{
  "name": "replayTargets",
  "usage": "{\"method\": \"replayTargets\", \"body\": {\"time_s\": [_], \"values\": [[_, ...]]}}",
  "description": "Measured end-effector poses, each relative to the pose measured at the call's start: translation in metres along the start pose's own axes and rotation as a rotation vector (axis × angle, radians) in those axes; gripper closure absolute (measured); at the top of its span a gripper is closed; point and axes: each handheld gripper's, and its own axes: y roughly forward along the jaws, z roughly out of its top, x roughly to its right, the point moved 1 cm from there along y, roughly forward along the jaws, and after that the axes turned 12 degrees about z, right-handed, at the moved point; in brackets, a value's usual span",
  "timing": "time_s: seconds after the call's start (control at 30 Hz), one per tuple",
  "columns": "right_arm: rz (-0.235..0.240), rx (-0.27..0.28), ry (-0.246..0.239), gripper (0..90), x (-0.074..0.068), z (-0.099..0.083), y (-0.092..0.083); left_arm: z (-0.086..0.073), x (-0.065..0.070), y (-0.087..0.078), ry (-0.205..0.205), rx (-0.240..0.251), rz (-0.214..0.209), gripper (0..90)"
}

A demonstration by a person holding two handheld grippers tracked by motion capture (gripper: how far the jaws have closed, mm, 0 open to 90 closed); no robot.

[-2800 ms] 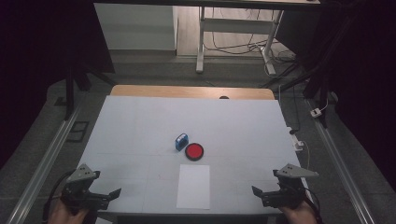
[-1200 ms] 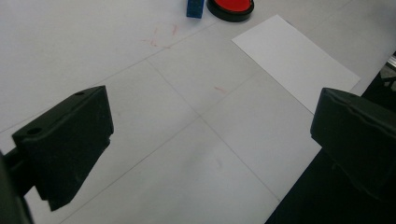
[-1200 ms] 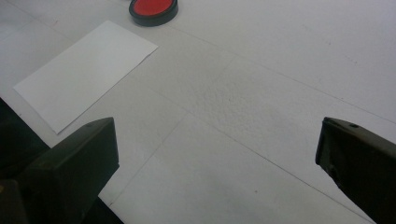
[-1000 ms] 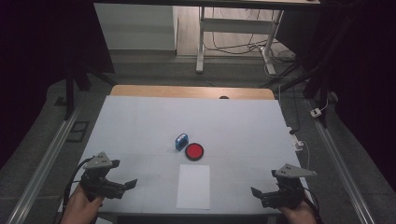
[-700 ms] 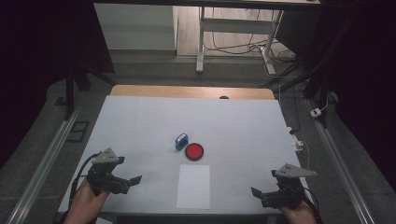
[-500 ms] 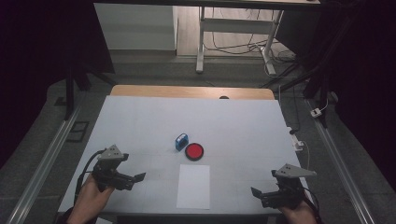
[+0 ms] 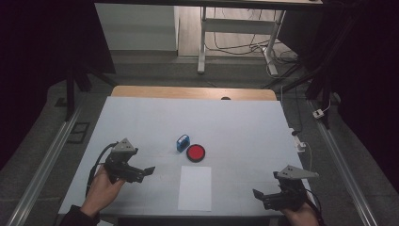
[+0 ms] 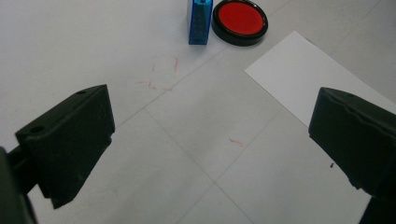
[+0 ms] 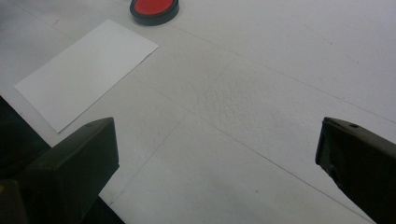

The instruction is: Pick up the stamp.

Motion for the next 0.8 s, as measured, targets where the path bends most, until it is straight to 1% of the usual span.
{"method": "replayTargets", "body": {"time_s": [0.2,0.4,0.67,0.8], "values": [[0.0,0.0,0.0,0.0,0.0,0.0,0.0,0.008,-0.002,0.009,-0.004,0.007,-0.02,1.0],[0.002,0.0,-0.003,0.0,0.0,0.0,0.0,0.016,-0.003,0.019,0.013,-0.003,-0.032,0.5],[0.005,0.0,-0.005,0.0,0.0,0.0,0.0,0.026,-0.001,0.036,0.039,-0.021,-0.032,0.2],[0.004,-0.001,-0.007,0.0,0.0,0.0,0.0,0.032,-0.001,0.044,0.053,-0.034,-0.046,0.0]]}}
